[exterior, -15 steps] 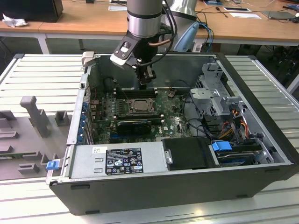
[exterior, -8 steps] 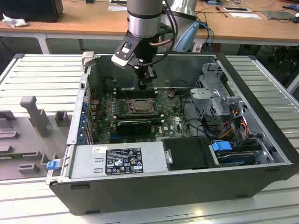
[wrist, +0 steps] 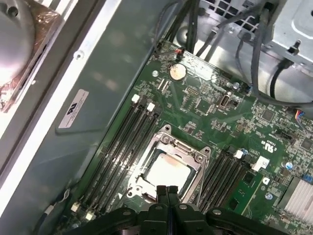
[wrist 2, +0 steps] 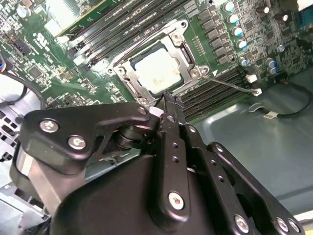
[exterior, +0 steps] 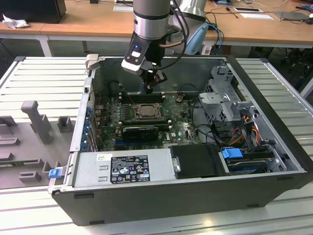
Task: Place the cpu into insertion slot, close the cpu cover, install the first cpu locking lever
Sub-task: 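Close the cpu cover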
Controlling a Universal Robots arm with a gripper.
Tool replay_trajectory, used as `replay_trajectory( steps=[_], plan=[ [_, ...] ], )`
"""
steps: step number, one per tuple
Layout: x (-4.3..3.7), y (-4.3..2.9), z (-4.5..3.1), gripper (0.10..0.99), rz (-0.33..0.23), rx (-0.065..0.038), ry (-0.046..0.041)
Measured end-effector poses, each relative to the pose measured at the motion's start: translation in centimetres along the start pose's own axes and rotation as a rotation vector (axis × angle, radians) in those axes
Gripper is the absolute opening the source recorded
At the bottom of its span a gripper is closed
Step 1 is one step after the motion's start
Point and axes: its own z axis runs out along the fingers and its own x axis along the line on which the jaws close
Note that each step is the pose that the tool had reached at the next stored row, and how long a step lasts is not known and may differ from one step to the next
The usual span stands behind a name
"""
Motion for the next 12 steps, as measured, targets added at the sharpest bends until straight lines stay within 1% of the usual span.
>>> replay_trajectory(
  steps=[1,5,7,8,11,12],
  plan=[
    [0.0,0.0,0.0,0.106,-0.019,0.001,0.0006],
    [0.0,0.0,0.0,0.106,-0.053,0.002,0.0018],
    [0.0,0.0,0.0,0.106,-0.086,0.003,0.003],
    [0.0,0.0,0.0,0.106,-0.11,0.004,0.0039],
    [0.0,0.0,0.0,0.106,-0.15,0.005,0.0053],
    [0.0,0.0,0.0,0.106,-0.172,0.006,0.0061]
  ],
)
